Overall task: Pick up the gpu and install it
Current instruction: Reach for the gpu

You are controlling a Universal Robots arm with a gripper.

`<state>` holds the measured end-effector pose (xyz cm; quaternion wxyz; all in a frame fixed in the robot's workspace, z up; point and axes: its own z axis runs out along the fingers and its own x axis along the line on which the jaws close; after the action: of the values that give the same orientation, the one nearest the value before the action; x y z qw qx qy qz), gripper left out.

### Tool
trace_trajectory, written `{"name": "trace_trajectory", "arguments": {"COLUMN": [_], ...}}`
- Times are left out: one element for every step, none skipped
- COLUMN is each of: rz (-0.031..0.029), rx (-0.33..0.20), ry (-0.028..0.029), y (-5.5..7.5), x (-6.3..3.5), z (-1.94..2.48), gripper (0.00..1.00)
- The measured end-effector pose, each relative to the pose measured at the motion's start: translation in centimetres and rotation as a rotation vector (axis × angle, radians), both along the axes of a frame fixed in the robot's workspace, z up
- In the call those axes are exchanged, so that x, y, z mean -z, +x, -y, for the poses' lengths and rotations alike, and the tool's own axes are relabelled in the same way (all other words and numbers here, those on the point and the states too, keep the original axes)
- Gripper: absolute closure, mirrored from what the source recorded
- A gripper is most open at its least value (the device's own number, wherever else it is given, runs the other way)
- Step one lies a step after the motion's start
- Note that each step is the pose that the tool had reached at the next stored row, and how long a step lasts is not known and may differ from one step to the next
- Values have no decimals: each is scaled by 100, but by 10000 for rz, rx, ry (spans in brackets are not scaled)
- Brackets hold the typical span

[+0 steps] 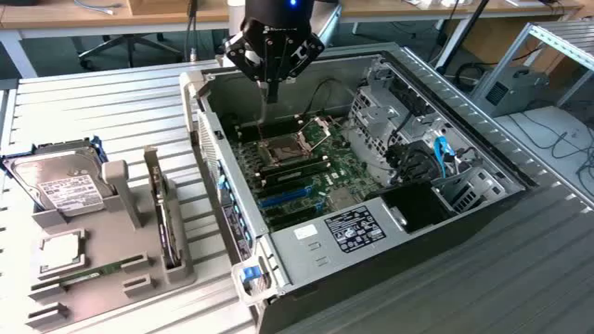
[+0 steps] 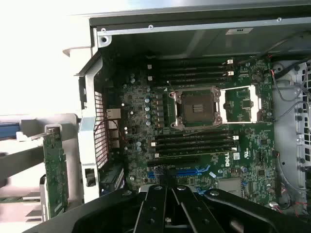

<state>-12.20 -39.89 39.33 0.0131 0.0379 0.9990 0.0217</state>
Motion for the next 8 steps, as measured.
{"name": "trace_trajectory", "arguments": {"rz": [0,0,-1,-1,0,0,0,0], "rx": [0,1,0,0,1,0,0,-1], "ry": [0,0,0,0,0,0,-1,-1], "y": [-2,-8,-12,-14,-18,-23,-31,-34], "x": [0,0,0,0,0,0,0,0], "z": [0,0,0,0,0,0,0,0], "gripper": [89,89,89,89,89,89,89,89]}}
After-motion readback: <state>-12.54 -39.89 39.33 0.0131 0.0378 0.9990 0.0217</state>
